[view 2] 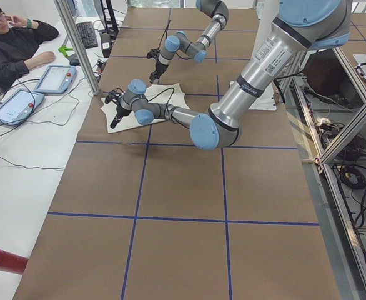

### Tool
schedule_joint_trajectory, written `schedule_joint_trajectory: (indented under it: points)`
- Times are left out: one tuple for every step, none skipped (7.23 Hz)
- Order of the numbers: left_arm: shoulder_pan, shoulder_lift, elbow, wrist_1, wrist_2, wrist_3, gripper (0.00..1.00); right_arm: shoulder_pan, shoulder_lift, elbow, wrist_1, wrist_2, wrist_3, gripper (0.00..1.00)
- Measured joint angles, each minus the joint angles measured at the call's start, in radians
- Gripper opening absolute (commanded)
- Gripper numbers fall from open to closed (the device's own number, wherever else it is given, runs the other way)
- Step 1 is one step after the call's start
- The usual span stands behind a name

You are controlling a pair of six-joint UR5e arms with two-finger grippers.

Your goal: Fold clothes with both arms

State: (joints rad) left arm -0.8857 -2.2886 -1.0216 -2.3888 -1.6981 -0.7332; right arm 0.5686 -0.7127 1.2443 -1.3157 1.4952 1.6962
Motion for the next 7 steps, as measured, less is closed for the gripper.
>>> schedule_joint_trajectory:
  points:
    - [0.0, 0.001, 0.0, -0.001, 0.0, 0.0, 1.0, -0.009, 0.008, -0.015, 0.0, -0.011, 0.0, 0.69]
    - [0.0, 0.001, 0.0, -0.002, 0.0, 0.0, 1.0, -0.017, 0.011, -0.023, 0.0, -0.02, 0.0, 0.67]
    - [0.001, 0.001, 0.0, -0.002, 0.0, 0.0, 1.0, -0.025, 0.011, -0.029, 0.0, -0.029, 0.0, 0.66]
    - [0.001, 0.001, 0.0, -0.003, 0.0, 0.0, 1.0, -0.033, 0.012, -0.035, 0.0, -0.038, 0.0, 0.61]
    - [0.001, 0.001, 0.0, -0.003, 0.0, 0.0, 1.0, -0.038, 0.012, -0.039, 0.0, -0.045, 0.0, 0.51]
    - [0.001, 0.001, 0.0, -0.003, 0.0, 0.0, 1.0, -0.04, 0.012, -0.042, 0.0, -0.047, 0.0, 0.34]
    - [0.001, 0.001, 0.0, -0.003, 0.0, 0.0, 1.0, -0.041, 0.012, -0.045, 0.0, -0.048, 0.0, 0.02]
